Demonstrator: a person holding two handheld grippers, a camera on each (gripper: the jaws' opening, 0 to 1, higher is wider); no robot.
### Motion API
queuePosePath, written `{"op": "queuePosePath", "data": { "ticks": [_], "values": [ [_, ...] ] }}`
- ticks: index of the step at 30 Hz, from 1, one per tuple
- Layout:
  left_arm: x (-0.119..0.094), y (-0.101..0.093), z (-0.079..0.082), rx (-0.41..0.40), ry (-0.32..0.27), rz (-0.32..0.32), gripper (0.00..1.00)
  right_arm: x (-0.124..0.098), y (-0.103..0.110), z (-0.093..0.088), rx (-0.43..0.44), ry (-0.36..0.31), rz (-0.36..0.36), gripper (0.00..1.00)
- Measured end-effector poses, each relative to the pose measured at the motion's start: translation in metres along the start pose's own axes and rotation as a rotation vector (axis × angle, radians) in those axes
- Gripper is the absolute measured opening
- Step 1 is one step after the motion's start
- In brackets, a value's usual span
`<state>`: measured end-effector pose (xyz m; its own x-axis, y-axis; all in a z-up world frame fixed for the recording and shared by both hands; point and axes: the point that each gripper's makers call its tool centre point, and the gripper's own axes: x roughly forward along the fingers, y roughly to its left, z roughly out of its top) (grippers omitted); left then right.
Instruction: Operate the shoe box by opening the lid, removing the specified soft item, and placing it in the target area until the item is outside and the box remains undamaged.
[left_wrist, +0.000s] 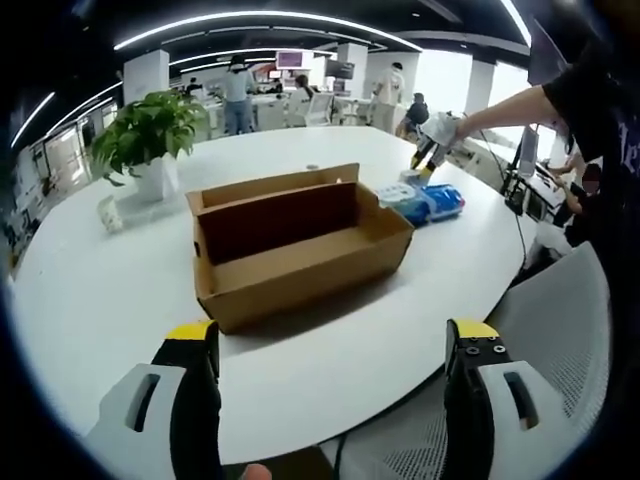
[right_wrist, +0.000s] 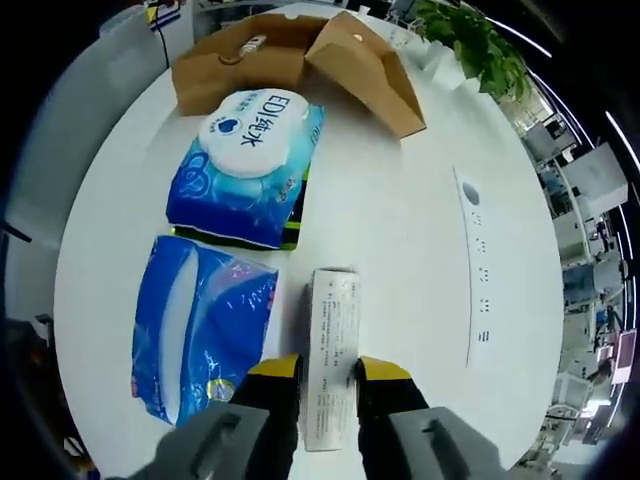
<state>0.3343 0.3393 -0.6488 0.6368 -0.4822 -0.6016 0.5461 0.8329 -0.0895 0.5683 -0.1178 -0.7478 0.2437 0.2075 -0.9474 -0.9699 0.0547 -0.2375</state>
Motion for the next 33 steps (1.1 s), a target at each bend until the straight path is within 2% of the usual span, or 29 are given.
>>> {"op": "queuePosePath", "data": {
  "ticks": [4,9,12,20,29,33],
  "values": [
    [0.0,0.0,0.001,0.0,-0.004,0.0,0.93,-0.001,-0.001,0.0,0.02,-0.002,-0.013,0.21],
    [0.0,-0.001,0.001,0.002,-0.007,-0.003,0.93,-0.009,-0.008,-0.002,0.099,-0.011,-0.065,0.3],
    [0.0,-0.001,0.001,0.004,-0.011,-0.003,0.93,-0.014,-0.007,-0.003,0.112,-0.022,-0.07,0.32],
    [0.0,-0.002,0.005,0.014,-0.029,-0.013,0.93,-0.028,0.0,-0.006,0.197,-0.041,-0.101,0.4],
    [0.001,-0.005,0.007,0.029,-0.039,-0.028,0.94,-0.043,0.013,-0.008,0.26,-0.076,-0.154,0.44],
    [0.0,-0.005,0.007,0.029,-0.043,-0.029,0.94,-0.049,0.015,-0.006,0.347,-0.12,-0.185,0.47]
  ]
}}
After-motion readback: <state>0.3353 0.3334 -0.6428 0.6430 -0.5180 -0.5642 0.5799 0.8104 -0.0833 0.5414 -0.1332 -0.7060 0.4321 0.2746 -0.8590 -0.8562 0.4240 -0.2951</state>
